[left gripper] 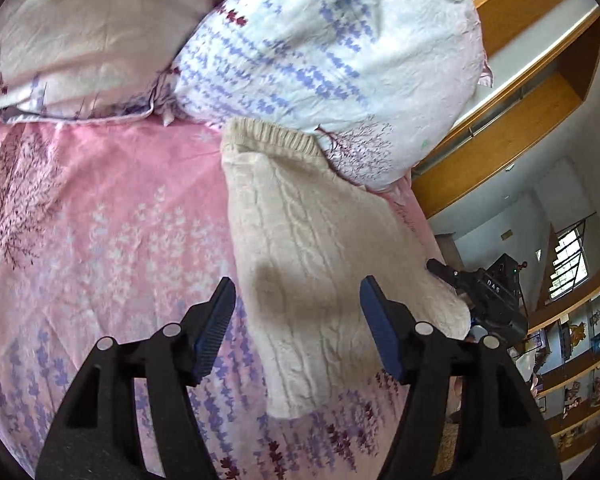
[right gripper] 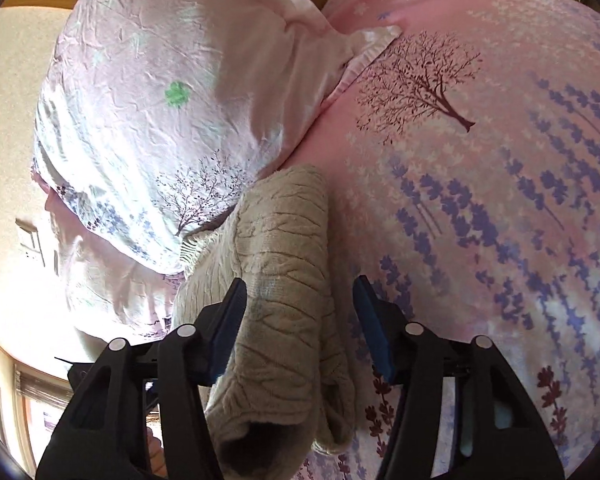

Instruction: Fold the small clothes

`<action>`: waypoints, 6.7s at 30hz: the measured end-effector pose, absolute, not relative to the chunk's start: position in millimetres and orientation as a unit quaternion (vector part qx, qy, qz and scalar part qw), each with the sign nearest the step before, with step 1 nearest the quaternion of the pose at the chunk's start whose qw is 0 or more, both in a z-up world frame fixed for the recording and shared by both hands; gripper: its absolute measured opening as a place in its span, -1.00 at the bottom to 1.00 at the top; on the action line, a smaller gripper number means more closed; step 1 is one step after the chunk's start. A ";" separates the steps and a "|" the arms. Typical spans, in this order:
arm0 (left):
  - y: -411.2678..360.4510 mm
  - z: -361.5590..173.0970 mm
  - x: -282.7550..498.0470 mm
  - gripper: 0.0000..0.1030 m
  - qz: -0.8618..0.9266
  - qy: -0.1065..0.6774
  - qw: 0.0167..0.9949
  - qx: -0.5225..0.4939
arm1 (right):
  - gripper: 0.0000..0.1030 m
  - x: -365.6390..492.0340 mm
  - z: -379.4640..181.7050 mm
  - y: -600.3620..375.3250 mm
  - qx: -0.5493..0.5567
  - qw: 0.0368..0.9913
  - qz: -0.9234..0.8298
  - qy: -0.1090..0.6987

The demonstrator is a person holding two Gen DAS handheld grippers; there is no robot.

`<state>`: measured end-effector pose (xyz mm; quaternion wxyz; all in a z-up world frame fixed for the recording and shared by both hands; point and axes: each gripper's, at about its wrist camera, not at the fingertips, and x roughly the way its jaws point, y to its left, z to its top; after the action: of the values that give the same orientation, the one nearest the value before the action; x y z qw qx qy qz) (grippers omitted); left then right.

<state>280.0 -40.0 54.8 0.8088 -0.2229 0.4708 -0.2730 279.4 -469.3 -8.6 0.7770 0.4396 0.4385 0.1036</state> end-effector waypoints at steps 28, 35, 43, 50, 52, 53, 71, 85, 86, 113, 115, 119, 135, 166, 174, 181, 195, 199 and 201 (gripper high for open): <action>-56.4 14.5 248.3 -0.60 -0.332 0.499 0.774 -0.204 | -0.83 275.0 35.6 -443.6 0.266 0.887 0.049 0.375; -52.0 7.8 239.1 -0.41 -0.323 0.504 0.775 -0.202 | -0.74 278.7 4.4 -454.0 0.309 0.851 0.040 0.423; -41.4 7.7 227.7 -0.16 -0.316 0.507 0.772 -0.218 | -0.13 217.3 37.6 -463.4 0.340 0.856 0.076 0.382; -44.4 10.6 224.8 -0.20 -0.312 0.507 0.773 -0.220 | -0.37 196.1 24.8 -441.5 0.327 0.846 0.109 0.407; -45.8 9.9 225.1 -0.30 -0.312 0.508 0.771 -0.223 | -0.78 199.0 19.0 -436.3 0.316 0.848 0.110 0.412; -46.2 9.6 225.4 -0.40 -0.313 0.509 0.769 -0.226 | -0.79 199.1 18.7 -435.0 0.310 0.851 0.106 0.410; -57.5 8.6 225.6 -0.57 -0.311 0.499 0.783 -0.203 | -0.82 198.2 -4.3 -441.0 0.284 0.858 0.045 0.426; -26.5 46.2 240.4 0.46 -0.304 0.450 0.809 -0.226 | 0.03 203.8 22.5 -480.0 0.356 0.846 0.051 0.393; -27.1 49.0 243.7 0.50 -0.300 0.448 0.812 -0.221 | 0.08 208.6 23.7 -481.6 0.362 0.844 0.053 0.393; -101.5 41.1 306.8 0.96 -0.223 0.496 0.835 -0.086 | 0.56 299.7 -6.6 -472.1 0.380 0.796 0.079 0.465; -105.8 39.7 306.6 0.96 -0.224 0.497 0.834 -0.081 | 0.56 301.5 -7.4 -470.0 0.382 0.794 0.088 0.465; -114.7 36.4 307.8 0.96 -0.229 0.498 0.833 -0.077 | 0.56 302.8 -8.2 -467.5 0.382 0.792 0.103 0.465; -132.0 17.9 323.8 0.78 -0.260 0.511 0.809 -0.128 | -0.15 309.7 -24.2 -434.8 0.398 0.759 0.186 0.479; 72.7 12.4 289.1 -0.21 -0.232 0.477 0.808 -0.256 | -0.49 303.8 10.1 -246.6 0.278 0.796 0.266 0.467; 83.2 41.8 271.2 0.20 -0.191 0.433 0.859 -0.195 | 0.01 298.0 26.8 -273.1 0.303 0.802 0.249 0.450; 33.8 81.0 226.2 0.31 -0.239 0.355 0.901 -0.065 | -0.70 332.3 8.9 -280.3 0.352 0.784 0.241 0.450; 27.3 61.5 219.7 0.27 -0.247 0.363 0.897 -0.053 | -0.33 318.0 11.1 -298.8 0.310 0.818 0.181 0.450; 33.1 71.4 210.3 0.38 -0.243 0.343 0.907 -0.037 | -0.08 266.4 24.2 -311.3 0.317 0.817 0.214 0.431; 30.8 64.0 205.3 0.37 -0.246 0.354 0.902 -0.026 | -0.08 243.0 22.4 -308.6 0.300 0.819 0.223 0.435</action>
<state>205.3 30.8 64.0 0.9018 -0.0257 0.3544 -0.2461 243.0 -308.6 22.4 0.8194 0.2999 0.4347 0.2228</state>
